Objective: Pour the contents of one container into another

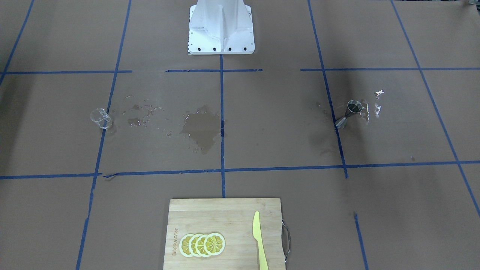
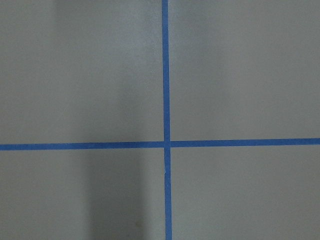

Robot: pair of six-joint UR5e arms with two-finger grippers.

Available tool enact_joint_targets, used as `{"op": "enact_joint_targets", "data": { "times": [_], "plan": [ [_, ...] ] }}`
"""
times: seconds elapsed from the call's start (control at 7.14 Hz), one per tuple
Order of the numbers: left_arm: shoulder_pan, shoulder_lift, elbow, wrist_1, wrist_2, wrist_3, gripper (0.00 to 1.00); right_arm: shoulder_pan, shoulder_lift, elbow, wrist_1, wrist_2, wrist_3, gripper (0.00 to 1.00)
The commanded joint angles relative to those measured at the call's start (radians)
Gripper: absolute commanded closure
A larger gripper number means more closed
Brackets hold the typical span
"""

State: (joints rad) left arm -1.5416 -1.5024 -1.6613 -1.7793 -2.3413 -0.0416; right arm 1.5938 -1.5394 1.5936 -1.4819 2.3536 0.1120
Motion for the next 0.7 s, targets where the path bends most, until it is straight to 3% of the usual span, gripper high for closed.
{"op": "enact_joint_targets", "data": {
  "times": [0.0,0.56],
  "plan": [
    [0.0,0.001,0.003,-0.02,0.002,-0.015,0.0,0.0,0.001,0.0,0.0,0.0,0.0,0.0],
    [0.0,-0.006,0.005,-0.02,0.002,-0.017,0.0,-0.001,-0.001,0.0,0.0,0.001,0.0,0.0]
  ]
}}
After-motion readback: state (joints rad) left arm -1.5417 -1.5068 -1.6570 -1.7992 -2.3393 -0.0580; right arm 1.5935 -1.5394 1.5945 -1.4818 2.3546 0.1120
